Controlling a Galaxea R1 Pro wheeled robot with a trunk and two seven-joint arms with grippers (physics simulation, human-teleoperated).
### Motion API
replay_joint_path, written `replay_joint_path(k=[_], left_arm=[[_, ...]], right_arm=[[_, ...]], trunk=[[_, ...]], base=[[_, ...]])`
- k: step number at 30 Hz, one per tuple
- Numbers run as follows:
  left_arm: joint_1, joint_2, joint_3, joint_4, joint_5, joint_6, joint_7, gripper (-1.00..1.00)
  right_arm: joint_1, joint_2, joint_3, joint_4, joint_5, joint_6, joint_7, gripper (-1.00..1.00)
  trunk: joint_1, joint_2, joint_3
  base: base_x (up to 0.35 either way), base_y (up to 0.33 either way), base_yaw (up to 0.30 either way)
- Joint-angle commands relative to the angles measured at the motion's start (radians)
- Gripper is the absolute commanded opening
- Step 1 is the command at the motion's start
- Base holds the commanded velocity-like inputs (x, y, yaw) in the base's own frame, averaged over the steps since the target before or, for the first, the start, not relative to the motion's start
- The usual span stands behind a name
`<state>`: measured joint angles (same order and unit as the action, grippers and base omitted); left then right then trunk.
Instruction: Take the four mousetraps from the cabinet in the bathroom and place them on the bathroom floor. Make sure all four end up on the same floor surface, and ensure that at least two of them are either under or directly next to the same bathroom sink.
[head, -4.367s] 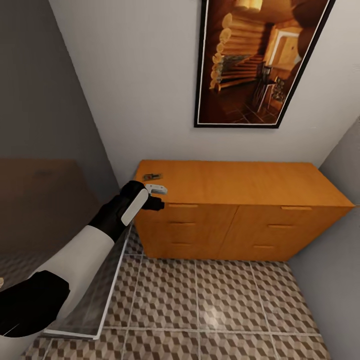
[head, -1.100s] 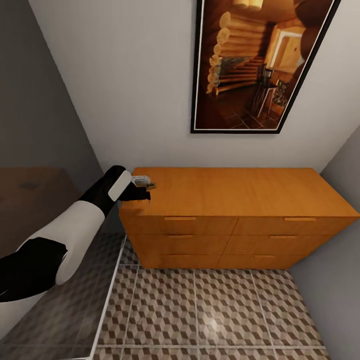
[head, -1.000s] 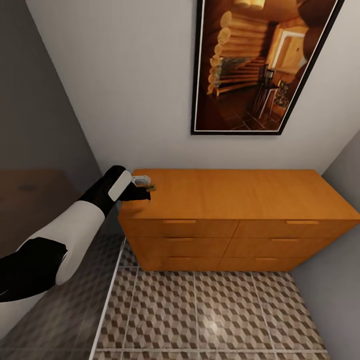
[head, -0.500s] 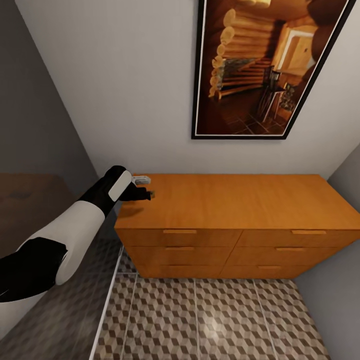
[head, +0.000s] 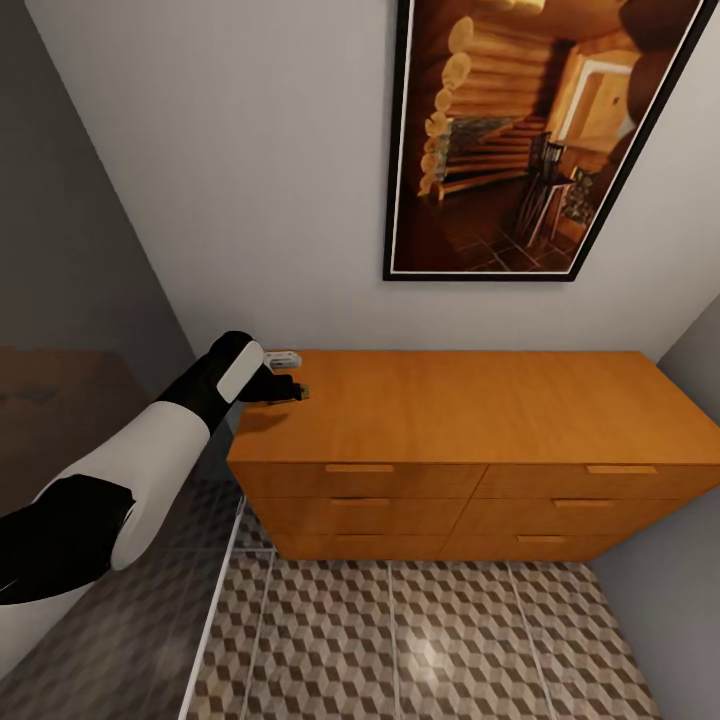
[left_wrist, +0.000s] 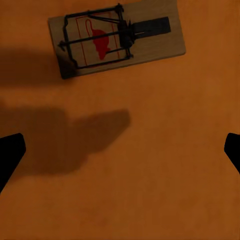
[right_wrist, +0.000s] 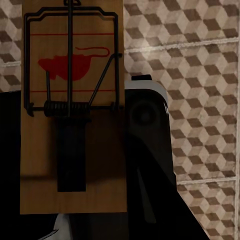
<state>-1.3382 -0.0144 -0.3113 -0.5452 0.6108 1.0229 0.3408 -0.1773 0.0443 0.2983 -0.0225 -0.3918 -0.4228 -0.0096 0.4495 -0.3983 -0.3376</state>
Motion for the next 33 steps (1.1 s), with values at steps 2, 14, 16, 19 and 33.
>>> replay_joint_path(k=[2, 14, 16, 19, 33], left_arm=[[-0.001, 0.001, -0.005, -0.001, 0.01, 0.002, 0.009, 1.0], [-0.001, 0.001, -0.006, 0.001, 0.01, 0.002, 0.009, 1.0], [-0.001, 0.001, -0.011, 0.001, 0.01, 0.002, 0.009, 1.0], [-0.001, 0.001, -0.037, 0.0, 0.01, 0.002, 0.009, 1.0], [-0.001, 0.058, -0.151, -0.004, 0.009, -0.002, -0.214, 1.0]], right_arm=[[-0.001, 0.0, 0.008, 0.001, -0.012, -0.004, 0.002, -1.0], [-0.001, 0.0, 0.008, 0.001, -0.012, -0.004, 0.002, -1.0], [-0.001, 0.0, 0.008, 0.001, -0.012, -0.004, 0.002, -1.0], [-0.001, 0.0, 0.008, 0.001, -0.012, -0.004, 0.002, -1.0], [-0.001, 0.0, 0.008, 0.001, -0.011, -0.004, 0.002, -1.0]], trunk=[[0.001, -0.002, -0.002], [0.001, -0.002, -0.002], [0.001, -0.002, -0.002], [0.001, -0.002, -0.002], [0.001, -0.002, -0.002]], base=[[0.001, 0.0, 0.0], [0.0, 0.0, 0.0], [0.0, 0.0, 0.0], [0.0, 0.0, 0.0], [0.0, 0.0, 0.0]])
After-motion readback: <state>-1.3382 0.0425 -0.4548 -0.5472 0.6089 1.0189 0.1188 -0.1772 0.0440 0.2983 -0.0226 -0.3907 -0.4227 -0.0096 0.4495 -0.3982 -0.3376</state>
